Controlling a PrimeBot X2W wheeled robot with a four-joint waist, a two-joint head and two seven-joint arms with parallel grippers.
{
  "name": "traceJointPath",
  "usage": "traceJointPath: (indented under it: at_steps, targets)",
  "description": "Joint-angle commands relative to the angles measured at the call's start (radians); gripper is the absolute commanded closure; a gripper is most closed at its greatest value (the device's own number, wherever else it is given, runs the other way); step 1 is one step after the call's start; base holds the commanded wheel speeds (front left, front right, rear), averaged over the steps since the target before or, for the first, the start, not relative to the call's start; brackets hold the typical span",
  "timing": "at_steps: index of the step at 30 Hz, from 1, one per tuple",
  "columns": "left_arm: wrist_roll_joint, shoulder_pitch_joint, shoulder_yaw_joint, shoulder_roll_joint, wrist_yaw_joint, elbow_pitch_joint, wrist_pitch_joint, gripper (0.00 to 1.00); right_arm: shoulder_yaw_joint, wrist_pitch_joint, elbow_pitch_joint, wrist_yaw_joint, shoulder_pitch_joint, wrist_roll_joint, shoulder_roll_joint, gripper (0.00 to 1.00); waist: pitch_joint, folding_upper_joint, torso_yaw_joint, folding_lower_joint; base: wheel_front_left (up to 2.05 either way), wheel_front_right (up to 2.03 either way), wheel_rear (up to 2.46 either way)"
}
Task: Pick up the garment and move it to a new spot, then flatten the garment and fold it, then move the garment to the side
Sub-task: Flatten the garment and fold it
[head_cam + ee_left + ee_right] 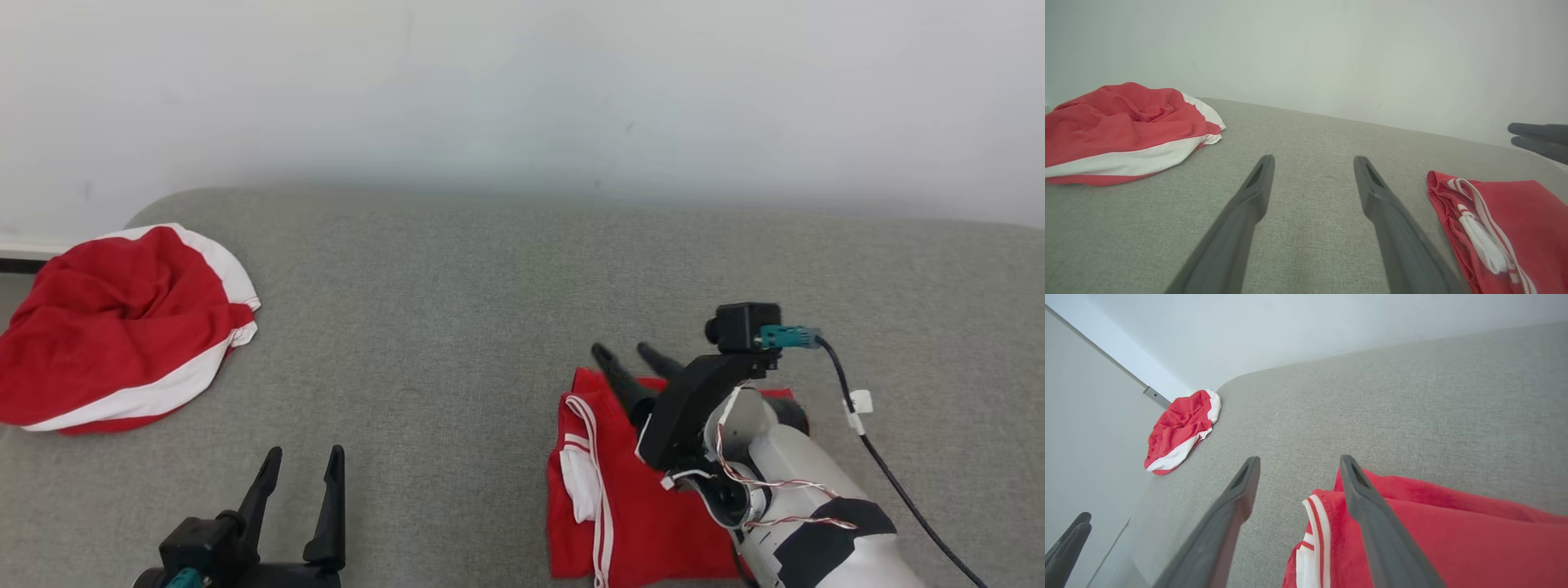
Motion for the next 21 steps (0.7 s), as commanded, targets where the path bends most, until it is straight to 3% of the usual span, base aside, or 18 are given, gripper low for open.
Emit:
traceJointPath:
  at_steps: [1, 12, 21]
  targets:
    - [0.002, 0.011, 0.002, 0.001, -0.005, -0.002, -0.001, 0.0, -0.011, -0.023, 0.008, -0.002, -0.005, -0.024, -0.002, 0.0, -0.012, -0.0001, -0.015, 0.0, 0.0, 0.0, 0.0]
    - [-0.012, 0.033, 0.039, -0.007, 0.01, -0.027, -0.001, 0.0, -0.164, -0.335, -0.027, -0.002, 0.126, -0.271, -0.15, 0.0, -0.042, -0.0001, -0.105, 0.0, 0.0, 0.0, 0.0]
    - [-0.011, 0.046, 0.065, -0.008, 0.008, -0.033, -0.001, 0.0, -0.312, -0.414, -0.131, -0.002, 0.287, -0.388, -0.168, 0.0, -0.066, -0.0001, -0.169, 0.0, 0.0, 0.0, 0.0]
